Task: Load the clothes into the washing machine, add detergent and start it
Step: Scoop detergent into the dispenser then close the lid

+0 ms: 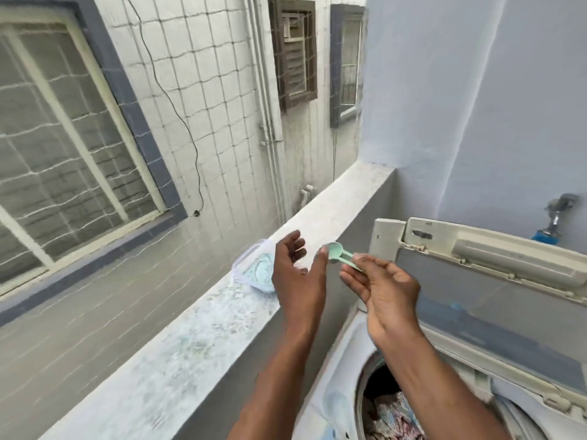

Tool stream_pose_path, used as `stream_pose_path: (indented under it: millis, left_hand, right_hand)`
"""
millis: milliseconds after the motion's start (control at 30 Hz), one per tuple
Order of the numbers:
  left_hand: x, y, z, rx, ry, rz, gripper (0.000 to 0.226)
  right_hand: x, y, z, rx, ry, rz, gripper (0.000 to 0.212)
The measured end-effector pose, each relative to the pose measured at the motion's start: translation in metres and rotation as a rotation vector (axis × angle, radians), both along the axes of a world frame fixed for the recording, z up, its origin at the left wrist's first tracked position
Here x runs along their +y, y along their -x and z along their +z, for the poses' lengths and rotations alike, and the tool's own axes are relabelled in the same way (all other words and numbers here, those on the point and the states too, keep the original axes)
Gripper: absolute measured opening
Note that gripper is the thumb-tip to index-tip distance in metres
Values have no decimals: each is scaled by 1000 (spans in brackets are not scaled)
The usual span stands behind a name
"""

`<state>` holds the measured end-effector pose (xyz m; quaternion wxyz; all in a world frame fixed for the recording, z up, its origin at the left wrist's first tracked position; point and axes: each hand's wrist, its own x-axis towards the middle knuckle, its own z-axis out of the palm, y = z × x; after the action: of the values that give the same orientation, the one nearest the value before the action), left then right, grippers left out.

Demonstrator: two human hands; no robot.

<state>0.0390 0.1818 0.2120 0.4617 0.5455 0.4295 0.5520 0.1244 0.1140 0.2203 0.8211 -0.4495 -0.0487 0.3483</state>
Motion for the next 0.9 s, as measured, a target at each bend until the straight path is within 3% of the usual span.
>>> stream_pose_path:
  millis: [200,300,433,633,900]
  left_hand:
    - [26,55,2,218,-183,231,61]
    - [40,78,-12,325,-156,320,68]
    - [50,94,-29,457,-58,267,90]
    - [50,97,-42,489,-33,196,118]
    - [56,101,-49,456,-3,185,121]
  right_hand:
    - [44,35,-6,-16,91,136,8]
    - [59,45,-15,-12,134,153,9]
    - [75,51,-21,-39,173,175,12]
    - [90,55,-31,-84,237,160,18]
    - [96,57,-43,-129,326,142,22]
